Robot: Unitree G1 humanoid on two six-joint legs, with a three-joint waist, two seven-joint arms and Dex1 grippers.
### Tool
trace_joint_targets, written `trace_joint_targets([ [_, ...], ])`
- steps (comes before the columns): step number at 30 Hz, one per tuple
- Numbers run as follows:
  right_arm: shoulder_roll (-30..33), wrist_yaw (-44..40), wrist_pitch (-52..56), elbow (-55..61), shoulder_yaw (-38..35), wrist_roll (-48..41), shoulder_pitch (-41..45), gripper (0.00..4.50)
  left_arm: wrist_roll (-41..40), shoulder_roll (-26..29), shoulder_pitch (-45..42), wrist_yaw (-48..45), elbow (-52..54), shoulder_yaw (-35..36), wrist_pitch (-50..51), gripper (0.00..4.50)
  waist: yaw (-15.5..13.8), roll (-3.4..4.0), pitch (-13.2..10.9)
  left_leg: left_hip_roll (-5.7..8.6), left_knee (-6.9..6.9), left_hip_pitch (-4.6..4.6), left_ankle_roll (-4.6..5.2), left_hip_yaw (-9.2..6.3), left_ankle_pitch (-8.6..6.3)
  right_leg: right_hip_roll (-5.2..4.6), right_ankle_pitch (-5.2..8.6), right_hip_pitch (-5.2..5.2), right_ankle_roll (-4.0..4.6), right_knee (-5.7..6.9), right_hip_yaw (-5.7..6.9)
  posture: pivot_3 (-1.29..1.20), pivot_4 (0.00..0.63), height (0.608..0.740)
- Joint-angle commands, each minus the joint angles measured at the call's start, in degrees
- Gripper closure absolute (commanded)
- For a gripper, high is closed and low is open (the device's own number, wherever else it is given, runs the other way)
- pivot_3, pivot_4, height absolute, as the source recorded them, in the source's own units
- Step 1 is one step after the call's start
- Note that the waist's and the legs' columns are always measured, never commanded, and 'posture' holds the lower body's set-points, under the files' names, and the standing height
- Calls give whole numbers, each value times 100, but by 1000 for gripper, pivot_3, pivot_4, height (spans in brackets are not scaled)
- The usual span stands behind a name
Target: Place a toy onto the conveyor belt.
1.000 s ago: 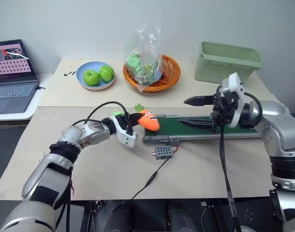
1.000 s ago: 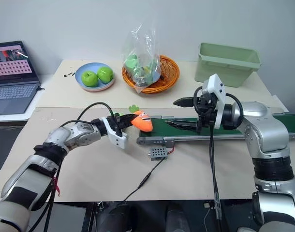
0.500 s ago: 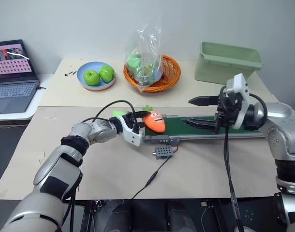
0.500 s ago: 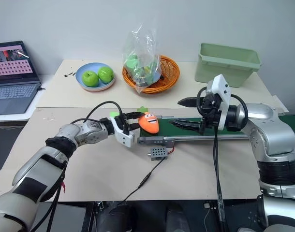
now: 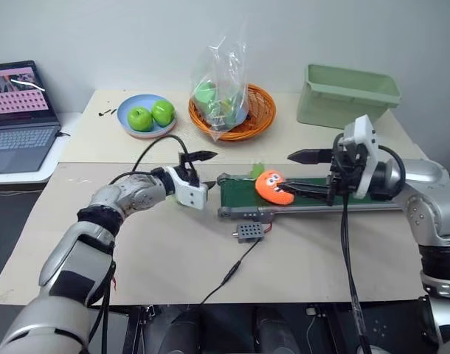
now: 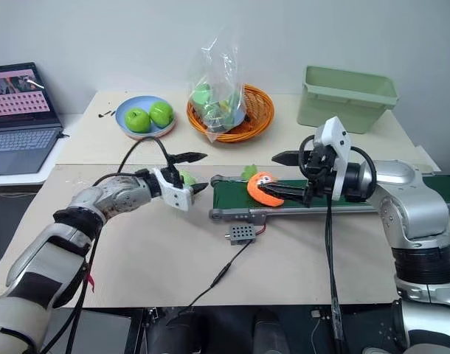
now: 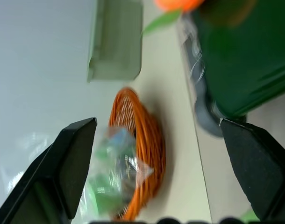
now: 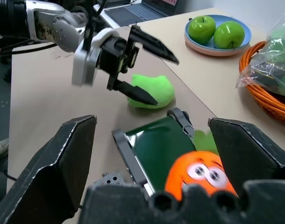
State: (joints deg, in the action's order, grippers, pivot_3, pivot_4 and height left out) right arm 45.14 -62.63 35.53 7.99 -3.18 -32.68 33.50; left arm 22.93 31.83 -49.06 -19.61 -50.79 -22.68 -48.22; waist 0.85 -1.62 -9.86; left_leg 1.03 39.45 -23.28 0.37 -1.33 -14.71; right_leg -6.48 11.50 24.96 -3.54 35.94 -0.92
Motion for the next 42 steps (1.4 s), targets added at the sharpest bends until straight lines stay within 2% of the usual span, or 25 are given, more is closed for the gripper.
trace_joint_targets([
  [1, 155, -174, -146, -23, -66, 38, 260, 0, -2957, 6, 872, -2662, 1821, 667, 2255, 12, 23, 1, 0, 0, 6, -2, 1, 1, -1, 0, 0, 1, 0, 2, -2, 0, 150, 740],
  [4, 161, -269, -203, -164, 1, 100, 394, 0, -4152, 220, 1372, -3295, 3199, 1099, 4056, 12, 53, 1, -1, -8, 32, -9, 6, -16, -4, 4, 1, 3, -1, 16, -4, 0, 150, 740],
  [7, 108, -370, -284, -323, 88, 171, 542, 0, -5232, 507, 1619, -3441, 4347, 1644, 5734, 12, 51, 1, -1, -8, 41, -3, 7, -23, -4, 5, 1, -2, -2, 18, -4, 0, 150, 740],
  [13, -42, -591, -412, -571, 295, 259, 764, 0, -6428, 857, 2076, -3057, 5956, 2463, 7664, 12, 60, 2, -1, -8, 36, 46, 10, -36, -7, 5, 3, -52, -4, 9, -5, 0, 150, 740],
  [22, -98, -835, -483, -811, 403, 355, 979, 0, -6544, 687, 2515, -2551, 6724, 2857, 8211, 12, 5, 2, -1, -7, 37, 52, 10, -31, -7, 5, 3, -60, -3, -4, -4, 0, 150, 740],
  [28, -140, -869, -490, -850, 387, 391, 1008, 0, -6605, 699, 2593, -2576, 6759, 2997, 8374, 12, -5, 2, -1, -7, 37, 51, 10, -24, -7, 5, 3, -60, -3, -8, -4, 0, 150, 740],
  [33, -197, -826, -502, -828, 347, 411, 959, 0, -6966, 632, 2566, -2416, 6776, 3213, 8834, 12, 4, 2, -1, -7, 36, 52, 10, -25, -7, 5, 3, -59, -3, -8, -4, 0, 150, 740],
  [42, -247, -773, -510, -816, 323, 412, 935, 0, -6913, 556, 2498, -2272, 6763, 3244, 8943, 12, -3, 2, -1, -6, 36, 51, 10, -24, -7, 4, 3, -60, -3, -10, -4, 0, 150, 740],
])
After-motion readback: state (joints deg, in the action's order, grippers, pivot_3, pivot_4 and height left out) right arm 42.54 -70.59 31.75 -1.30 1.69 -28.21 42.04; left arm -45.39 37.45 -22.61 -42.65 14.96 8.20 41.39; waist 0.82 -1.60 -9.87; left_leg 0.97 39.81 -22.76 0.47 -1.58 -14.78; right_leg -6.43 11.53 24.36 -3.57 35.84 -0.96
